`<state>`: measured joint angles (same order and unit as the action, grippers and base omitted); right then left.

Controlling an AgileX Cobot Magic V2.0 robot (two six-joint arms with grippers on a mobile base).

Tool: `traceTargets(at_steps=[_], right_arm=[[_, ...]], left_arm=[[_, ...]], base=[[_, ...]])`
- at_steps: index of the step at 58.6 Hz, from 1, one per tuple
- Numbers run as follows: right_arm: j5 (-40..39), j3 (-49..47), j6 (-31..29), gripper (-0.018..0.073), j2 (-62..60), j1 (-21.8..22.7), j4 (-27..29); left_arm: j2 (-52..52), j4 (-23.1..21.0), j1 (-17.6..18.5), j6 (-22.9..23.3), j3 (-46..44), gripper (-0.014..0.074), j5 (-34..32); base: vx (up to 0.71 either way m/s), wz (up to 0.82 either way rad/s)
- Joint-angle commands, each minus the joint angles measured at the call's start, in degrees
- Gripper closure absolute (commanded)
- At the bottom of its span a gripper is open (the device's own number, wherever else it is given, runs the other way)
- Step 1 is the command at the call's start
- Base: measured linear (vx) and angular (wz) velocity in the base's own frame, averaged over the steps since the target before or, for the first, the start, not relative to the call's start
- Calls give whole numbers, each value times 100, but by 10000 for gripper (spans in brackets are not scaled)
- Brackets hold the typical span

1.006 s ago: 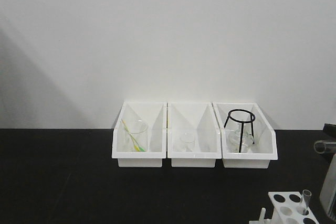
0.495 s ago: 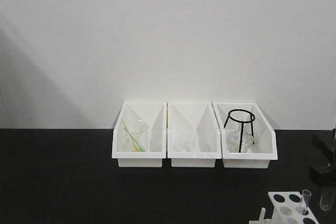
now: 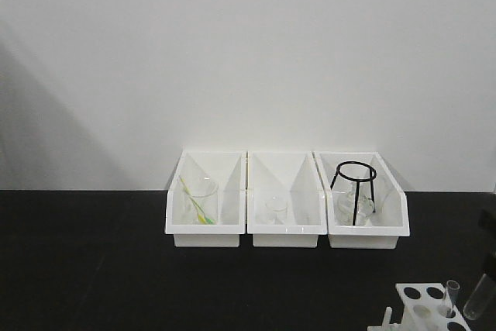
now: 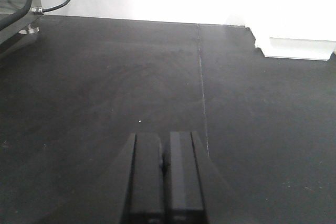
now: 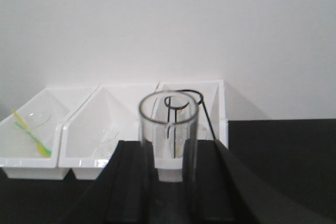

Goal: Flip and reinsert test tube from rack
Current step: 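Lower the held tube back into a hole of the rack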

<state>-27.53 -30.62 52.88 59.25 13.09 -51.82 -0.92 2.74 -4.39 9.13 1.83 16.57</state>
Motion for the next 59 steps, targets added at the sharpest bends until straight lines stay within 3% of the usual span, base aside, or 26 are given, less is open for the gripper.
traceTargets(at_steps=[1,12,41,59], right_arm=[[-736,87,-797,565,-75,93,730],[-1087,645,-1292,565,53,-128,736],[-2153,664,-2043,565,1224,-115,1131],[-2170,664,-2169,565,1773,-115,608]], left_arm=[[-61,-25,41,-1,-1,603,-495],[-61,-25,41,-1,-1,603,-495],[-61,-25,41,-1,-1,603,-495],[-61,-25,41,-1,-1,603,-495]], base=[[0,0],[0,0],[0,0],[0,0]])
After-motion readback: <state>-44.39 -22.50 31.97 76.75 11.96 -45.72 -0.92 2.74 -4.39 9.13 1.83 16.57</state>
